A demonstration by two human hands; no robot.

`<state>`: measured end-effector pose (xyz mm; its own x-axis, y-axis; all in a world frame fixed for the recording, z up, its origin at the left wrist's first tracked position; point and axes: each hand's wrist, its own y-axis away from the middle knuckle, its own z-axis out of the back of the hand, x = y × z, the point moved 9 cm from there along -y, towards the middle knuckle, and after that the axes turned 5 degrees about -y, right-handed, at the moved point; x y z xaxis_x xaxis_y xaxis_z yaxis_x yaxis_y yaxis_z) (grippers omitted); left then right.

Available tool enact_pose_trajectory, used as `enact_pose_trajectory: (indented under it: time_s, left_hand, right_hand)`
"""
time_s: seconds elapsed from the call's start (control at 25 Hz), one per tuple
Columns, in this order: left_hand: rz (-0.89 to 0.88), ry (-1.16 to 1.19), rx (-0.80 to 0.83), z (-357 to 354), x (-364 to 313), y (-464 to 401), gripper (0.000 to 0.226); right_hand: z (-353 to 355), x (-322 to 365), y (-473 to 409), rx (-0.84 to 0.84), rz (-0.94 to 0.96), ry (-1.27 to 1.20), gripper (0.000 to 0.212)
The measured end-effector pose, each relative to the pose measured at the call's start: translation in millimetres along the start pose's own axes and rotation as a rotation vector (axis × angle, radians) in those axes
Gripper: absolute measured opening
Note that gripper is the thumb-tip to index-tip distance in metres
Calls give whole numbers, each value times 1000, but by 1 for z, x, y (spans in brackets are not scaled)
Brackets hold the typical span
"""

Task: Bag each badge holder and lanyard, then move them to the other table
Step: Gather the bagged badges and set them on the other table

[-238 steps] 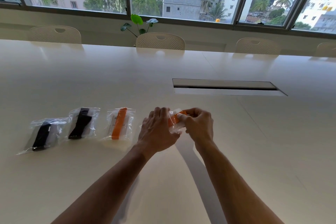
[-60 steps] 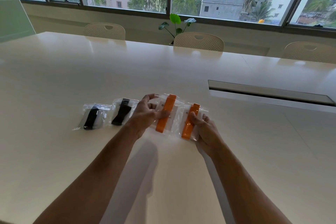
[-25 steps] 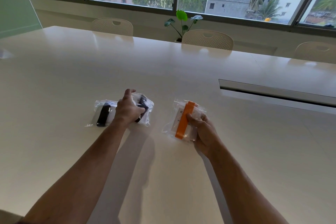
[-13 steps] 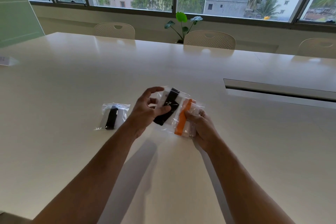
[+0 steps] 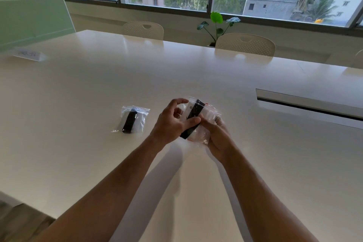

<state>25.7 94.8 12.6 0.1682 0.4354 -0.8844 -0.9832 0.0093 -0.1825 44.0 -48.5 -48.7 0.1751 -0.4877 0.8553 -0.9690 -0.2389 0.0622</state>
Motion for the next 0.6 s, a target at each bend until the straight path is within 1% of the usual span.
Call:
enact_pose_trajectory:
  time_s: [0.04,0.08,0.12,0.16,0.2,0.24,0.28,0.32,0.36,0.44,0.52,0.6]
  left_hand:
    - [27,48,5,2,1,-1,50]
    - [45,64,-26,9,3,-2,44]
    - [51,29,-105,21,7,-4,38]
    - [62,-66,-225,38,12,-4,32]
    - [91,-221,-361,57,20,-3,29]
    - [152,-405,-479,77,29,0,29]
    - [241,-559,-545,94,40,4,33]
    - [343,-656,-554,106,53,7,39]
    - [439,-697,-528,116,67,9,47]
    - [590,-702,-449,125,90,13,59]
    - [661,-690,-378,127,103,15,67]
    - [679,-655,-345,129,107,18,69]
  right_hand:
    - [2,0,-2,-17,-8,1,54]
    - [4,-1,-2,-35,-14,-5,55]
    - [5,-1,-3,-44,-13,-15,57]
    - [5,-1,-4,-38,-10,-21,58]
    - [4,0,-5,-26,-11,-26,58]
    - [2,0,-6,-11,-21,-28,58]
    - [0,0,-6,5,-31,-32,57]
    - [-1,0,-7,17,-38,-34,55]
    - [-2,0,-8,24,-45,-34,52]
    - [-4,-2,-9,30,-62,-37,50]
    - [-8,-5,-9,40,-82,-33,49]
    - [-12,-8,-10,52,-95,-26,47]
